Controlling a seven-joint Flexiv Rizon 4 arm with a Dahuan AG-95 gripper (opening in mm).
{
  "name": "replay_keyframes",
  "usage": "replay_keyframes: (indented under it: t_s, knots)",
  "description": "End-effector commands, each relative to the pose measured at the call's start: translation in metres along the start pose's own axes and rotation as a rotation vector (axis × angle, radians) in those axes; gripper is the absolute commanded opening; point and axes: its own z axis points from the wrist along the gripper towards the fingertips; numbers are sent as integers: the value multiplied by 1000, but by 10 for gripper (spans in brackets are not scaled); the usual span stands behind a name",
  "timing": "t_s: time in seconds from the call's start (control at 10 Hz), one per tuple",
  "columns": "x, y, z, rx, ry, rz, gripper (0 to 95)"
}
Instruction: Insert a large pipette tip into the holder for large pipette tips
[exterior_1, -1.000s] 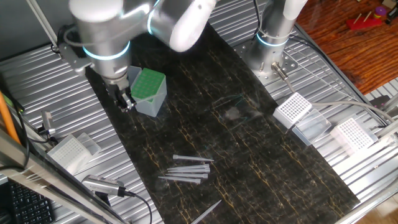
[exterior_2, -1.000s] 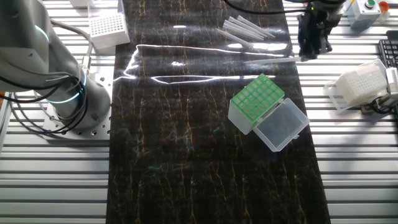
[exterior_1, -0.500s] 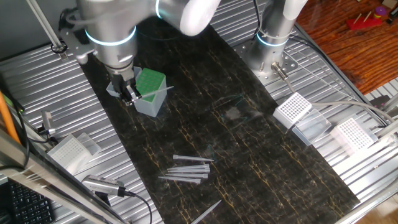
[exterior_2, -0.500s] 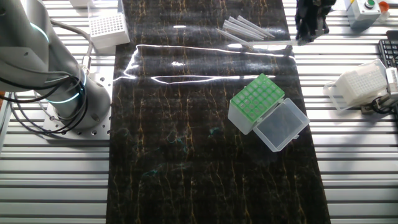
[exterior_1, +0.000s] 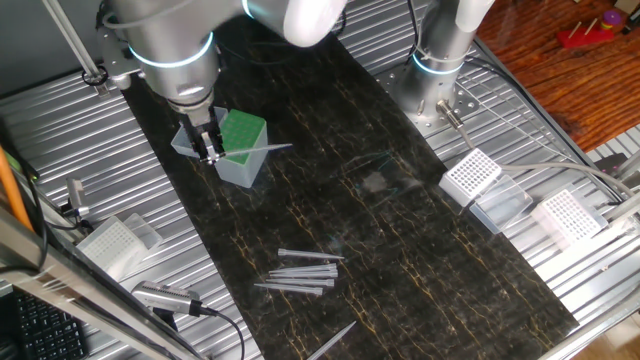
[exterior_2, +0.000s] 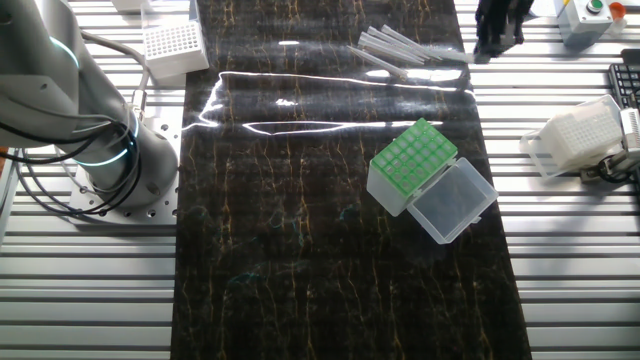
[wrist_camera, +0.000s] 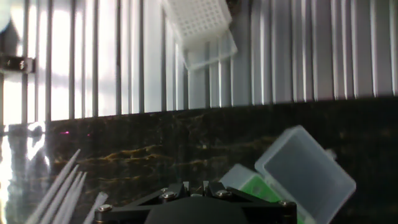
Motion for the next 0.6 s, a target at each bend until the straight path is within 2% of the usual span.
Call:
replay_keyframes:
  t_s: [0.1, 0.4, 0.6]
  knots:
    - [13, -9, -10, 102, -22, -32, 0]
    - [19, -37, -6, 90, -42, -37, 0]
    - [23, -57, 16, 75, -38, -71, 0]
